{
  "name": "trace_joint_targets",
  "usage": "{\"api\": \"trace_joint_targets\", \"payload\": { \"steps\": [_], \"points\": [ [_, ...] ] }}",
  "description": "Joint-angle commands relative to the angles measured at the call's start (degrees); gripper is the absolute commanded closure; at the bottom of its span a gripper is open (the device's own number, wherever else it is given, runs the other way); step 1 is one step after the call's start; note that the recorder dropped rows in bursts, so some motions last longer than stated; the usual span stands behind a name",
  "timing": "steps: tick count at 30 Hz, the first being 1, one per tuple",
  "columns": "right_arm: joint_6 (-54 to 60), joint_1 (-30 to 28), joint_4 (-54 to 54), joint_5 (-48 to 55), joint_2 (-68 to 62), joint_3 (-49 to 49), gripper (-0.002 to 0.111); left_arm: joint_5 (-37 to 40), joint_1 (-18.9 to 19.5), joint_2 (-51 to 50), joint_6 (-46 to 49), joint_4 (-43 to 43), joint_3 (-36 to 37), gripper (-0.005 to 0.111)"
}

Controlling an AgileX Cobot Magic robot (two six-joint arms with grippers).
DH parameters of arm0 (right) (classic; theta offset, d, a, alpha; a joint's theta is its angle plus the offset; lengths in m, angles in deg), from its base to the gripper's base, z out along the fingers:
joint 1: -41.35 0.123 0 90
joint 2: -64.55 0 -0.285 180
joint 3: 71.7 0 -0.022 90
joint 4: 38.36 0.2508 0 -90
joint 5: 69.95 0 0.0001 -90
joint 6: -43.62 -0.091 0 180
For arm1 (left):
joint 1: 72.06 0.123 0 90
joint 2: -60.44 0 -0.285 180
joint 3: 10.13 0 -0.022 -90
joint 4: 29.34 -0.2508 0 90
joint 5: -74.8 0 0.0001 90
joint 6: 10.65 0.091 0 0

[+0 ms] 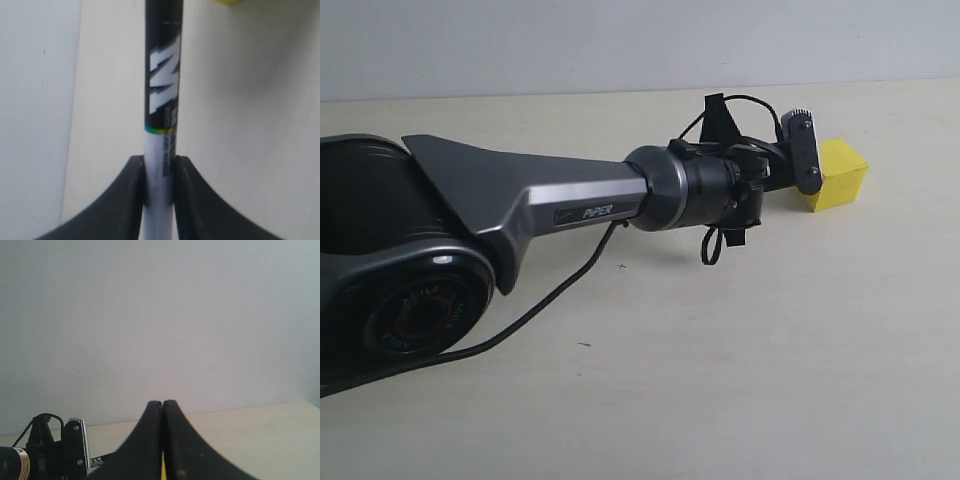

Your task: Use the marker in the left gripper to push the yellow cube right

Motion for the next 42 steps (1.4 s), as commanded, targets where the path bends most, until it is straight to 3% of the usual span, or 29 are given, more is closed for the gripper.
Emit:
{"api": "trace_joint_targets", "payload": {
  "steps": [1,15,22,29,36,42],
  "points": [
    [0.29,-0.18,-0.27,-0.02,0.4,0.29,0.108,3.42,0.33,0.09,-0.52,2.33,-1.19,0.107],
    [0.28,-0.18,-0.27,-0.02,0.4,0.29,0.108,2.19,0.62,-0.01,1.25,9.56,-1.49,0.107],
    [0.15,-0.18,-0.16,-0.02,0.4,0.29,0.108,6.95,0.62,-3.35,9.77,19.54,-9.28,0.107],
    [0.27,-0.18,-0.16,-0.02,0.4,0.29,0.108,8.52,0.62,-4.92,11.53,19.93,-12.47,0.107],
    [0.15,-0.18,-0.27,-0.02,0.4,0.29,0.108,3.93,0.62,-4.92,11.0,20.92,-13.35,0.107],
    [0.28,-0.18,-0.16,-0.02,0.4,0.29,0.108,8.61,1.68,-4.27,8.18,16.96,-13.35,0.107]
  ]
}}
